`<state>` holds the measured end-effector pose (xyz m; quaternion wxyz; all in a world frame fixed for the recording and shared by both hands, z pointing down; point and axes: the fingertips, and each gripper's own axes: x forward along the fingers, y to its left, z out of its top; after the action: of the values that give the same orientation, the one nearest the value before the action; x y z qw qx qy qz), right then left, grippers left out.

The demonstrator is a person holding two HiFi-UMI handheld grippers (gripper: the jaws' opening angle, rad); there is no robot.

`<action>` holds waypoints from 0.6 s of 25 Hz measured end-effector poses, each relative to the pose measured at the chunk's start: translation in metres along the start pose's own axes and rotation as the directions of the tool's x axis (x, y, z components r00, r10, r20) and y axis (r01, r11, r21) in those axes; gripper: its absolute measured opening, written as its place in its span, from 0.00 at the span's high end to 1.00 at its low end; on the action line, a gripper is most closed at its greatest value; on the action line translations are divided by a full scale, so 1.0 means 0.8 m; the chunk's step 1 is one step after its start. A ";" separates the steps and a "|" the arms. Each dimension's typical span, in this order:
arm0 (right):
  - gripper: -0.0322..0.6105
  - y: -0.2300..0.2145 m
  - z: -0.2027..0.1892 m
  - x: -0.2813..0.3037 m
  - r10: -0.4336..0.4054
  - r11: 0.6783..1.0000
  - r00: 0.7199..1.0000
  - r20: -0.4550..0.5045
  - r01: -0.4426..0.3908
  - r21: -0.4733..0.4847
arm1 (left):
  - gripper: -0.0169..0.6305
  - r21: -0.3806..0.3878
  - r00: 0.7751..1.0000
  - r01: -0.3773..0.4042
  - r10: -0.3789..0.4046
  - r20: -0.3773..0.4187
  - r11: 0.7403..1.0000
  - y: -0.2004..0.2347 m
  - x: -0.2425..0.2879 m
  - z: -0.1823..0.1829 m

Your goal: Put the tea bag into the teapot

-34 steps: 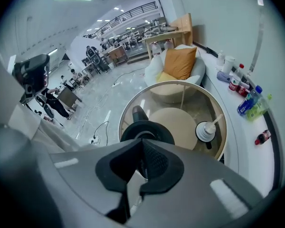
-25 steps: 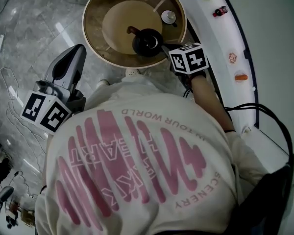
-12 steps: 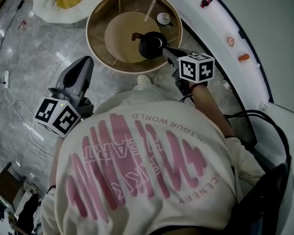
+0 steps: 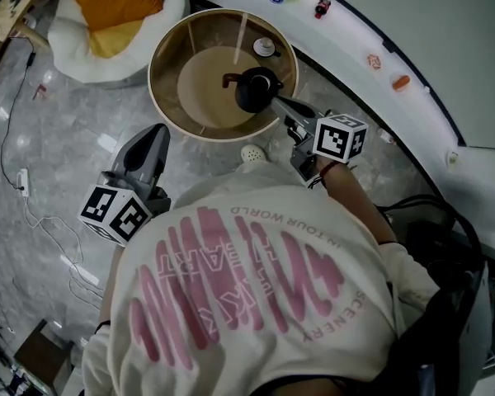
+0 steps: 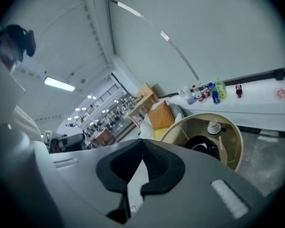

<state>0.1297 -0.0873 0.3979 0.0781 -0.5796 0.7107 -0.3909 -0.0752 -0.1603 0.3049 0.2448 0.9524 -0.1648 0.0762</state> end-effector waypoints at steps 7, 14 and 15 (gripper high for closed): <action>0.94 0.043 0.006 -0.023 0.161 0.963 0.969 0.187 -0.196 0.185 | 0.95 -0.007 0.999 0.036 -0.036 -0.041 0.999 -0.001 -0.022 -0.024; 0.94 0.076 -0.033 -0.033 0.158 0.983 0.981 0.114 -0.167 0.072 | 0.95 -0.014 0.998 0.051 -0.052 -0.045 0.999 -0.002 -0.045 -0.044; 0.94 0.077 -0.034 -0.033 0.155 0.984 0.981 0.113 -0.164 0.071 | 0.95 -0.006 0.997 0.055 -0.055 -0.045 0.998 -0.002 -0.045 -0.045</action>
<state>0.0757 -0.0499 0.3681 0.1704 -0.5372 0.7335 -0.3799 -0.1108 -0.1312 0.3272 0.2527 0.9541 -0.1329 0.0907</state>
